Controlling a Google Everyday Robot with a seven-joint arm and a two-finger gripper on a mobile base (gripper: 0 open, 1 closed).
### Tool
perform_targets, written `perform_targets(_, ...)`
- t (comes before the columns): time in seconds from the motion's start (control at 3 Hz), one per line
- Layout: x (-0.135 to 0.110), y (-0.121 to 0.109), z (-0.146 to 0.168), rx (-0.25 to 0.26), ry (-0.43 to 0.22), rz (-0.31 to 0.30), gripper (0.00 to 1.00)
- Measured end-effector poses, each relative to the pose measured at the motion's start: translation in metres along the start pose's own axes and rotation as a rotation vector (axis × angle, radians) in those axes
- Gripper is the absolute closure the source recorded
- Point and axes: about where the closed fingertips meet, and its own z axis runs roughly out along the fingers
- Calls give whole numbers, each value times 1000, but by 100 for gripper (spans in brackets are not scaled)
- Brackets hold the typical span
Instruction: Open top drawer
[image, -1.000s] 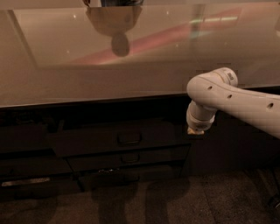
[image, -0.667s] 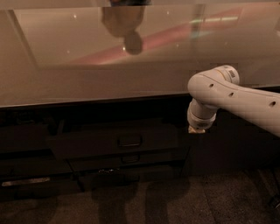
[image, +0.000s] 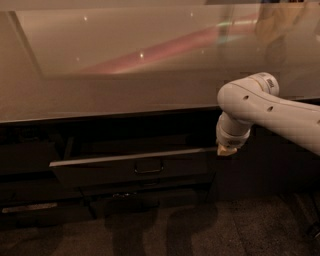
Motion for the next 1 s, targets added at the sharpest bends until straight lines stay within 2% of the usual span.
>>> perform_targets(0.33,0,0,0,0,0,0,100)
perform_targets(0.67,-1,14,6,23,-1,-5,100)
perform_targets(1.0,-1,13,1,24,-1,-6,100)
